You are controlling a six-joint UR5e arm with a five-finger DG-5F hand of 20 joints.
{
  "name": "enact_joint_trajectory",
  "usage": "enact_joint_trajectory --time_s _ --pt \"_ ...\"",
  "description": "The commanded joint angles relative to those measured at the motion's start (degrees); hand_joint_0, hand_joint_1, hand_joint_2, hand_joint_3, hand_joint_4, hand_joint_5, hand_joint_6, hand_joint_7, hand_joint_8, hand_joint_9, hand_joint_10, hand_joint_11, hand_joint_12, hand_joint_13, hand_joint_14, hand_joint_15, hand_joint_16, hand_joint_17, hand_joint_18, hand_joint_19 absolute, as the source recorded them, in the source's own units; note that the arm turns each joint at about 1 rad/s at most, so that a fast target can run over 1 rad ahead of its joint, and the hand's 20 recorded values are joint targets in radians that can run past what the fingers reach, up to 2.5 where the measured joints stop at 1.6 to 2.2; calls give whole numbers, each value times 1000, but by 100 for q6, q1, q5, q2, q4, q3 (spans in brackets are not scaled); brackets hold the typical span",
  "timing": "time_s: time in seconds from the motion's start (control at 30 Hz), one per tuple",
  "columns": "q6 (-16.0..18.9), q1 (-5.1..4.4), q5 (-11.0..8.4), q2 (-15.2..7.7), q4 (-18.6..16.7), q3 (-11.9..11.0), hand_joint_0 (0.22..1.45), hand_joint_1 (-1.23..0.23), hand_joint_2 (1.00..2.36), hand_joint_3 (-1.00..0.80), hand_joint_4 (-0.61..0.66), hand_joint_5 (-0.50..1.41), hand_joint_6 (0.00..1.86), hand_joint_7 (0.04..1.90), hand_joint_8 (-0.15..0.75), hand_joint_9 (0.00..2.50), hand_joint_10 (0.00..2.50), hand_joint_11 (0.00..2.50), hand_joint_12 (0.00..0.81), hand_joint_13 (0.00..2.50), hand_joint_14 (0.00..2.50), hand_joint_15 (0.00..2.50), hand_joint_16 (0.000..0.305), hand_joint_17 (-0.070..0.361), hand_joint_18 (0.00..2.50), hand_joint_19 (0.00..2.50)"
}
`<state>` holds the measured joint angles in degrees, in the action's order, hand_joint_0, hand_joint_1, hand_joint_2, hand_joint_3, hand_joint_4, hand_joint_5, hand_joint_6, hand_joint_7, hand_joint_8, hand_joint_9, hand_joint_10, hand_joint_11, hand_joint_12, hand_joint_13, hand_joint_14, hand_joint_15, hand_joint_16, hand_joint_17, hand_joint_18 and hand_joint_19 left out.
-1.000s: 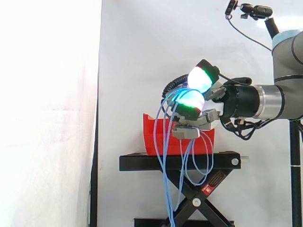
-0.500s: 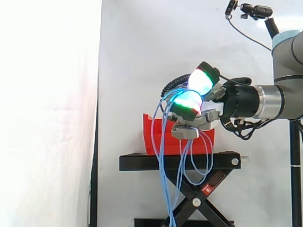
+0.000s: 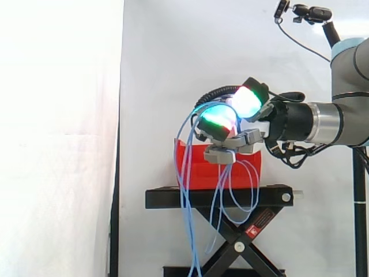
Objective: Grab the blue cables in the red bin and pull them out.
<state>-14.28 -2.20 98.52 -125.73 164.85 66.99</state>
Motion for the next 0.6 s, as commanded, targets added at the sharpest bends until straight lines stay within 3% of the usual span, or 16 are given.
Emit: enact_joint_trajectory --time_s 0.0,0.37,0.47,0.53,0.57 --pt "0 18 36 -4 -6 -2 975 -1127 1000 -1000 290 616 882 409 240 1086 31 1044 308 1394 630 1372 41 93 940 1238" --pt "-9 27 124 5 -23 -2 957 -1110 1000 -1000 299 619 851 411 240 1074 31 1045 314 1370 653 1355 41 93 921 1238" --pt "-9 27 124 -4 -23 -2 890 -1047 1000 -1000 301 691 669 492 248 1125 31 1032 320 1383 651 1377 41 91 921 1234" --pt "-9 27 124 -4 -23 -2 837 -973 1000 -1000 291 795 382 638 251 1167 32 1007 320 1399 646 1380 41 92 932 1233" --pt "-9 27 124 5 -23 -2 835 -969 1000 -1000 285 801 368 642 255 1181 32 1006 320 1400 644 1380 41 92 935 1231"
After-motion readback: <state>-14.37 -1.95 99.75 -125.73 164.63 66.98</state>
